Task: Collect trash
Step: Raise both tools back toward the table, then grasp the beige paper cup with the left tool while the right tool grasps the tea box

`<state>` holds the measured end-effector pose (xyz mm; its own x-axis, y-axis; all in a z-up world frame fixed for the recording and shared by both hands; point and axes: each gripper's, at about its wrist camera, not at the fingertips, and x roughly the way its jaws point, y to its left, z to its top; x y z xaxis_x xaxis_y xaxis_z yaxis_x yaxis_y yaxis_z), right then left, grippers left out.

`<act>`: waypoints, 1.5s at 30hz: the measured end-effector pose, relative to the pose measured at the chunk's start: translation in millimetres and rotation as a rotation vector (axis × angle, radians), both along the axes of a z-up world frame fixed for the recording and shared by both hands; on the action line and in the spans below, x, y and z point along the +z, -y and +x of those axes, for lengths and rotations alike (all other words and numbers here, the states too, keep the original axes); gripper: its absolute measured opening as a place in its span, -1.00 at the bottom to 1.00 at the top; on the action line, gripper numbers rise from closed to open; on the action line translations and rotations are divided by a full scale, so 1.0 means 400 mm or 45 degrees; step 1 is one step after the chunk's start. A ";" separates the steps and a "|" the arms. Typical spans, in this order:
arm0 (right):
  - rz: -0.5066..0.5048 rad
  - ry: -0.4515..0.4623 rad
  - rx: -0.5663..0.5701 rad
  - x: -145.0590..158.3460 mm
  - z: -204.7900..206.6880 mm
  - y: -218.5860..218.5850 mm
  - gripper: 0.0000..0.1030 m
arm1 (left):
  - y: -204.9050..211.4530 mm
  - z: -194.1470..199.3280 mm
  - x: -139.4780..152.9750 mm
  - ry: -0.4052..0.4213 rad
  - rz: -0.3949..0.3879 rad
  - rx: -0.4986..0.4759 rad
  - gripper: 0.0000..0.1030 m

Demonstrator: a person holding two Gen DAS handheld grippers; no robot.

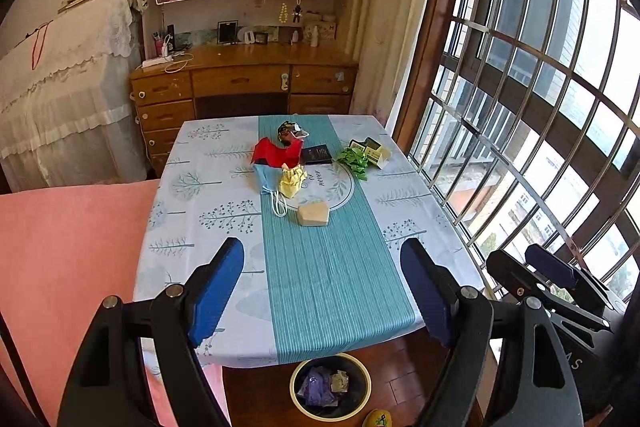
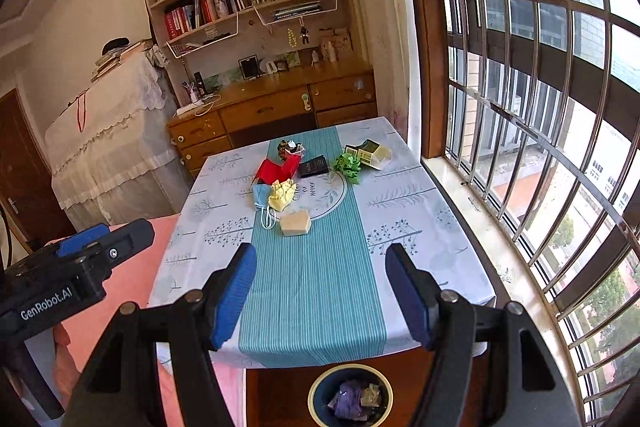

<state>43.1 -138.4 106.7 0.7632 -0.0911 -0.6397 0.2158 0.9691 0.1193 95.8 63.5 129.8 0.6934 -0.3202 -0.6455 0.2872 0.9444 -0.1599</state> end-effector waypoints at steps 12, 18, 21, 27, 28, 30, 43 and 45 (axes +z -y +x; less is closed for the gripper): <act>0.095 -0.163 0.070 -0.134 0.250 0.165 0.30 | 0.070 0.239 -0.137 -0.128 -0.040 0.153 0.53; 0.120 -0.328 0.237 -0.240 0.482 0.283 0.07 | 0.140 0.429 -0.256 -0.319 -0.072 0.347 0.53; 0.108 -0.386 0.331 -0.281 0.592 0.345 0.07 | 0.188 0.517 -0.326 -0.430 -0.051 0.434 0.53; 0.018 -0.458 0.455 -0.380 0.764 0.428 0.07 | 0.279 0.658 -0.462 -0.579 -0.014 0.525 0.53; 0.005 -0.462 0.467 -0.395 0.785 0.436 0.07 | 0.292 0.678 -0.487 -0.605 -0.001 0.528 0.53; -0.014 -0.470 0.485 -0.419 0.823 0.451 0.07 | 0.312 0.707 -0.530 -0.640 0.020 0.530 0.53; -0.175 -0.431 0.589 -0.497 0.933 0.474 0.07 | 0.305 0.768 -0.679 -0.755 0.055 0.695 0.49; -0.231 -0.418 0.604 -0.503 0.943 0.467 0.07 | 0.306 0.769 -0.682 -0.737 0.065 0.698 0.38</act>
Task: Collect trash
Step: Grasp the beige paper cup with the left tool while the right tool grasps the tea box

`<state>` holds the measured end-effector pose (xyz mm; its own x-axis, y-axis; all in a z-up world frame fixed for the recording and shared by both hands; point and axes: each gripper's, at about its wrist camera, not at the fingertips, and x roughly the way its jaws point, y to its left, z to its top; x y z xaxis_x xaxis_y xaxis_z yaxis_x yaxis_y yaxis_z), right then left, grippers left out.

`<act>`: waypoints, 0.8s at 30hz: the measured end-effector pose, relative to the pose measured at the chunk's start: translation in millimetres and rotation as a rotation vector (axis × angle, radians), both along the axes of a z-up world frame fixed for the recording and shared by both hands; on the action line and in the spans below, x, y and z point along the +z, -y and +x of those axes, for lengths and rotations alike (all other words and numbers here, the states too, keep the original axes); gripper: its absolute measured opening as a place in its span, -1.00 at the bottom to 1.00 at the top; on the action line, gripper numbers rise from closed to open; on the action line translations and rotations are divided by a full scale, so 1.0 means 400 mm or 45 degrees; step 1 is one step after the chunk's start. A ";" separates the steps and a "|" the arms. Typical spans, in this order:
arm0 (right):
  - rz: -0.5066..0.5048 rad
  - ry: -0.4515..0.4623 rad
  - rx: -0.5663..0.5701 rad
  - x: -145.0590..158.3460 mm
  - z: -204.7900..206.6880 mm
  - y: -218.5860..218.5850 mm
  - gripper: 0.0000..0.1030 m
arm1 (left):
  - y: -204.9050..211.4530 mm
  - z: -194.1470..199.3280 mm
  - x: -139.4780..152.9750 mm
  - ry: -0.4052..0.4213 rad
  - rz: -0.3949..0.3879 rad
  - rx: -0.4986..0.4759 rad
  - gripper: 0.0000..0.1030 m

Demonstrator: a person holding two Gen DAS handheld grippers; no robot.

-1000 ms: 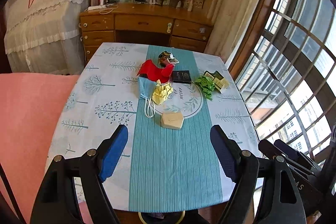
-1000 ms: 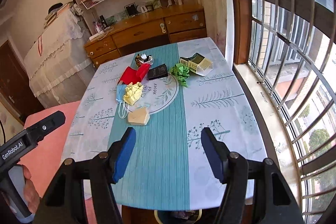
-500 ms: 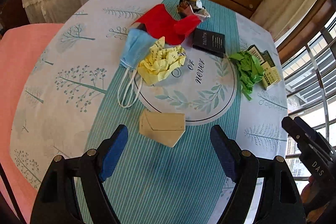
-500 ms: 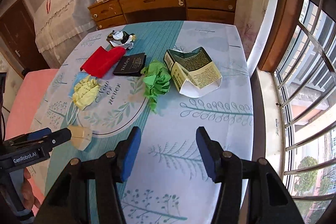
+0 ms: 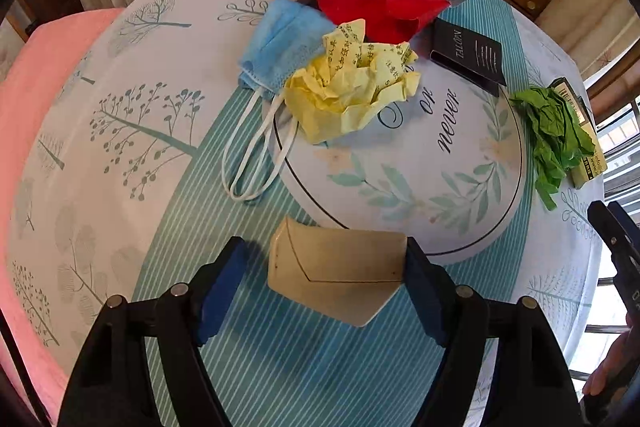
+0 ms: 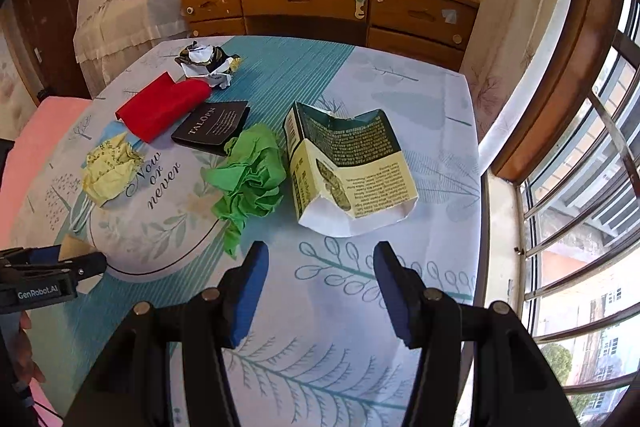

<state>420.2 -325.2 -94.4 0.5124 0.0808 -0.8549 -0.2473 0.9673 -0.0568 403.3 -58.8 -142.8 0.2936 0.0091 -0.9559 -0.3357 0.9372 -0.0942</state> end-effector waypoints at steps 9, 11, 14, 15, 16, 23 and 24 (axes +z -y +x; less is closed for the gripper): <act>-0.288 0.138 0.138 -0.044 0.036 -0.061 0.07 | -0.030 -0.003 0.007 0.046 -0.022 0.068 0.17; -0.345 0.155 0.164 -0.062 0.043 -0.075 0.07 | -0.043 -0.010 0.003 0.052 -0.042 0.086 0.17; -0.413 0.162 0.179 -0.087 0.060 -0.085 0.06 | -0.056 -0.017 -0.001 0.048 -0.038 0.097 0.17; -0.414 0.185 0.179 -0.087 0.063 -0.086 0.06 | -0.058 -0.019 -0.002 0.045 -0.037 0.100 0.17; -0.429 0.198 0.174 -0.089 0.068 -0.086 0.06 | -0.059 -0.022 -0.002 0.045 -0.039 0.103 0.17; -0.362 0.231 0.126 -0.046 0.070 -0.064 -0.54 | -0.056 -0.039 0.002 0.030 -0.066 0.129 0.17; -0.348 0.239 0.112 -0.035 0.067 -0.058 -0.54 | -0.054 -0.048 0.010 0.032 -0.063 0.126 0.16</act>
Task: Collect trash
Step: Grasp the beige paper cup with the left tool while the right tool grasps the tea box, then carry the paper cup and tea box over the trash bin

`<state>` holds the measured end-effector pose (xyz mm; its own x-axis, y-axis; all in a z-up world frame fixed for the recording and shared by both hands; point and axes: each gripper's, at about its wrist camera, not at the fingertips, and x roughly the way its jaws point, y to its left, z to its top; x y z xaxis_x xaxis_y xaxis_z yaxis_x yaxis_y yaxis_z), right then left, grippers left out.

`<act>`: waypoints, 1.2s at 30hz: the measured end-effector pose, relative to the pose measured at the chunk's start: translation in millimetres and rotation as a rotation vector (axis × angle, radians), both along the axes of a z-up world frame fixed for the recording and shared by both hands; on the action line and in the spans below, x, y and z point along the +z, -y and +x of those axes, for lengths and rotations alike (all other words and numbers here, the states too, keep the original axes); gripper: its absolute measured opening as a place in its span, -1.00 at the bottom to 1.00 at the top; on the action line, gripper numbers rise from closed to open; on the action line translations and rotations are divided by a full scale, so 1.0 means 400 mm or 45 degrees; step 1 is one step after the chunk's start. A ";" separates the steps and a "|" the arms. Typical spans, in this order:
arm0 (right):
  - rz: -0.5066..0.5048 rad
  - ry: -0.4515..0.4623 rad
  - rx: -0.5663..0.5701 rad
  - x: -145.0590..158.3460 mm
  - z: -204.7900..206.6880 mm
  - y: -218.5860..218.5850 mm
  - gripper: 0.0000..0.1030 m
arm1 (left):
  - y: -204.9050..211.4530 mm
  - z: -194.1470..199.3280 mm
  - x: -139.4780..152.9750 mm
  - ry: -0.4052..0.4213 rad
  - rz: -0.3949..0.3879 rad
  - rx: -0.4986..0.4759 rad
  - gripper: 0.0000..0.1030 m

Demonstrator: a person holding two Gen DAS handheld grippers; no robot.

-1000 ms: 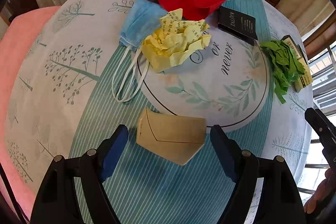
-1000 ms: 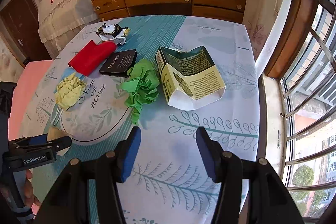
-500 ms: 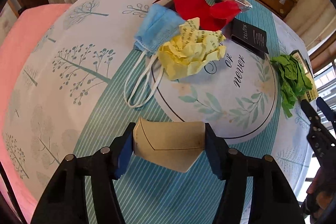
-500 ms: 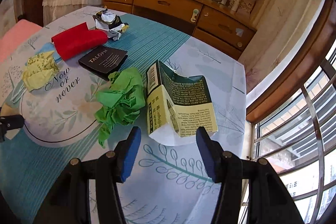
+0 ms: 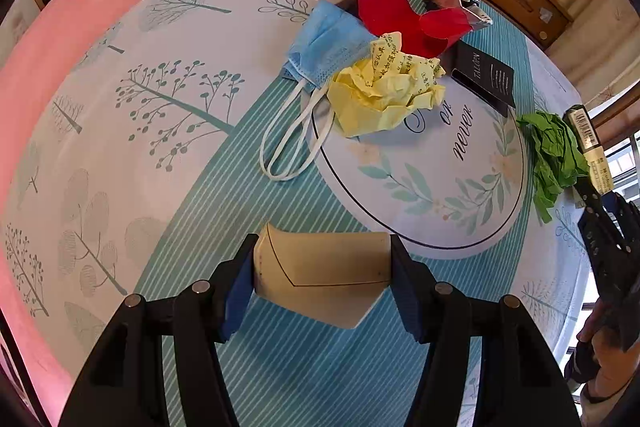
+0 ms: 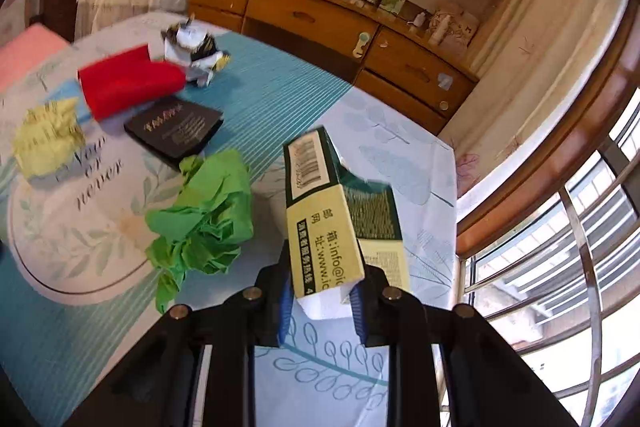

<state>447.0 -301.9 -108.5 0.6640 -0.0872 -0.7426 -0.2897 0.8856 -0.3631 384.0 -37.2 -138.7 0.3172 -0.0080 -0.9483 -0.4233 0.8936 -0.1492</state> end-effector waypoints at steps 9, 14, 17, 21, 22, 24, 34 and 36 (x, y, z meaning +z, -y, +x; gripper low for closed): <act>0.159 -0.057 -0.072 0.094 -0.088 0.032 -0.55 | 0.031 -0.032 0.104 0.072 0.047 -0.095 0.17; 0.254 -0.151 -0.070 0.132 -0.162 0.010 -0.55 | 0.027 -0.062 0.170 0.126 0.071 -0.138 0.16; 0.292 -0.217 -0.054 0.149 -0.219 -0.021 -0.55 | 0.016 -0.091 0.206 0.172 0.078 -0.155 0.17; 0.300 -0.284 -0.031 0.171 -0.305 -0.082 -0.55 | -0.022 -0.146 0.253 0.236 0.067 -0.160 0.16; 0.306 -0.303 -0.031 0.176 -0.331 -0.102 -0.55 | -0.036 -0.165 0.264 0.251 0.057 -0.162 0.16; 0.311 -0.325 -0.035 0.184 -0.372 -0.135 -0.55 | -0.063 -0.201 0.281 0.278 0.047 -0.175 0.17; 0.345 -0.296 -0.167 0.234 -0.639 -0.340 -0.55 | -0.228 -0.458 0.327 0.368 0.063 -0.361 0.17; 0.347 -0.295 -0.192 0.237 -0.701 -0.388 -0.55 | -0.262 -0.515 0.329 0.383 0.075 -0.409 0.17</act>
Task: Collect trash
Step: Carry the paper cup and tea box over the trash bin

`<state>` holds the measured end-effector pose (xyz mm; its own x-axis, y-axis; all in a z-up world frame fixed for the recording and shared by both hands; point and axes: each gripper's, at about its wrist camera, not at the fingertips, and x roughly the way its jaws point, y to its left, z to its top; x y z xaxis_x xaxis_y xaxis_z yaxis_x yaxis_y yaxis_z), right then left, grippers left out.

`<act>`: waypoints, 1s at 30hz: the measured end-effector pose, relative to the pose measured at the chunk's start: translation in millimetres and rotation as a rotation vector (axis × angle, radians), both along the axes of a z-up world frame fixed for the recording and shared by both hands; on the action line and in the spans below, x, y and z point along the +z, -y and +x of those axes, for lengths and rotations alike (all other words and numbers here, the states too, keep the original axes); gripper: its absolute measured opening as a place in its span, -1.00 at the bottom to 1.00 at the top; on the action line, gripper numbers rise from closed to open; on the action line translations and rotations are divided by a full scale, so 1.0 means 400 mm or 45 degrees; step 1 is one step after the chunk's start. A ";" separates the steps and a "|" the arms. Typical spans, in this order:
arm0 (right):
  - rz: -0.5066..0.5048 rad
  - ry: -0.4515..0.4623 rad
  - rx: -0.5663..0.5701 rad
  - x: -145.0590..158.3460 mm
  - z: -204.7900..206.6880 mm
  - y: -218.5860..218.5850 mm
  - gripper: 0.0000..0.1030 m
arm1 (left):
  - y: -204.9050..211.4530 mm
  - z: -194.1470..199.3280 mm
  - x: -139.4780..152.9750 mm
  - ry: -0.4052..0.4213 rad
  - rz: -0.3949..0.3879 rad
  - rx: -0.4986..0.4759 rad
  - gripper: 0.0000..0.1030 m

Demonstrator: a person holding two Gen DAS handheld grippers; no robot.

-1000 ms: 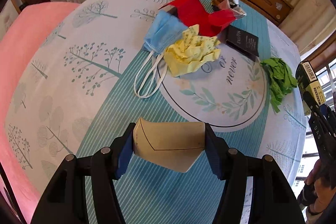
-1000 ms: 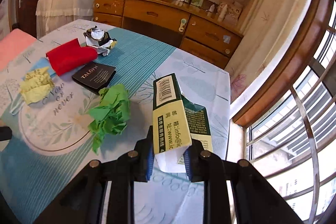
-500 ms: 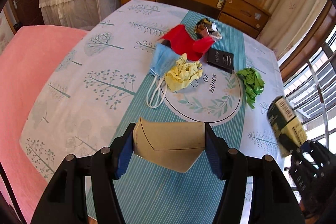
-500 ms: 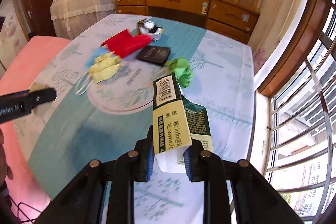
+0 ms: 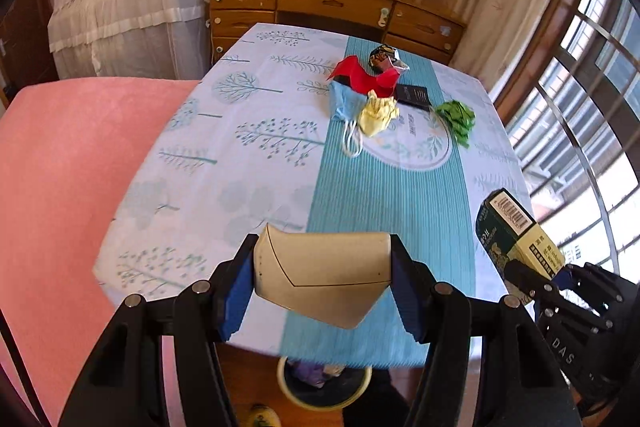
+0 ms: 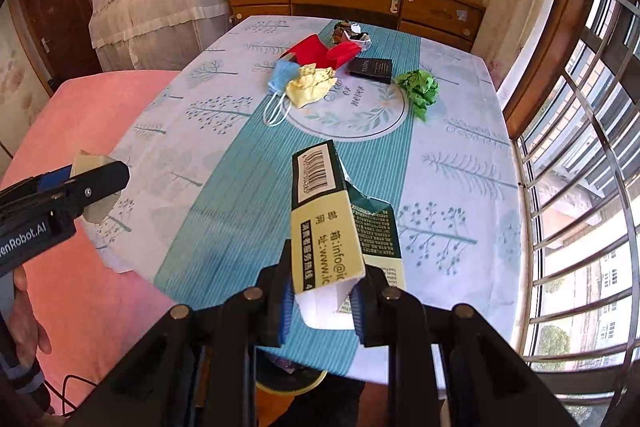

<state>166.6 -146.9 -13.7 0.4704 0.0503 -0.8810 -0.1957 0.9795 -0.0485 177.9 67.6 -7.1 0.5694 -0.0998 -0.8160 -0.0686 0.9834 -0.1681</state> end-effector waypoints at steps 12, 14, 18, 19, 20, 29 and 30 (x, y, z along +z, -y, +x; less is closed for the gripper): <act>-0.085 -0.152 0.042 -0.049 -0.235 -0.188 -0.55 | -0.122 -0.252 -0.060 -0.022 -0.007 -0.098 0.16; -0.108 -0.186 0.056 -0.063 -0.254 -0.198 -0.55 | -0.127 -0.271 -0.074 -0.037 -0.021 -0.098 0.17; -0.139 -0.260 0.079 -0.099 -0.287 -0.217 -0.54 | -0.127 -0.300 -0.111 -0.068 -0.042 -0.094 0.17; -0.145 -0.282 0.083 -0.110 -0.292 -0.221 -0.54 | -0.125 -0.307 -0.122 -0.076 -0.045 -0.092 0.17; -0.151 -0.303 0.088 -0.124 -0.297 -0.224 -0.54 | -0.124 -0.310 -0.131 -0.089 -0.044 -0.091 0.17; -0.140 -0.466 0.084 -0.297 -0.337 -0.219 -0.54 | -0.093 -0.336 -0.280 -0.202 -0.039 -0.062 0.17; -0.132 -0.478 0.075 -0.317 -0.339 -0.213 -0.54 | -0.089 -0.336 -0.300 -0.214 -0.044 -0.055 0.17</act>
<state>31.1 -61.7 -140.4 0.1131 -0.0306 -0.9931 -0.2741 0.9598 -0.0608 43.5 103.4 -127.1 0.4197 -0.1505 -0.8951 -0.0563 0.9799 -0.1912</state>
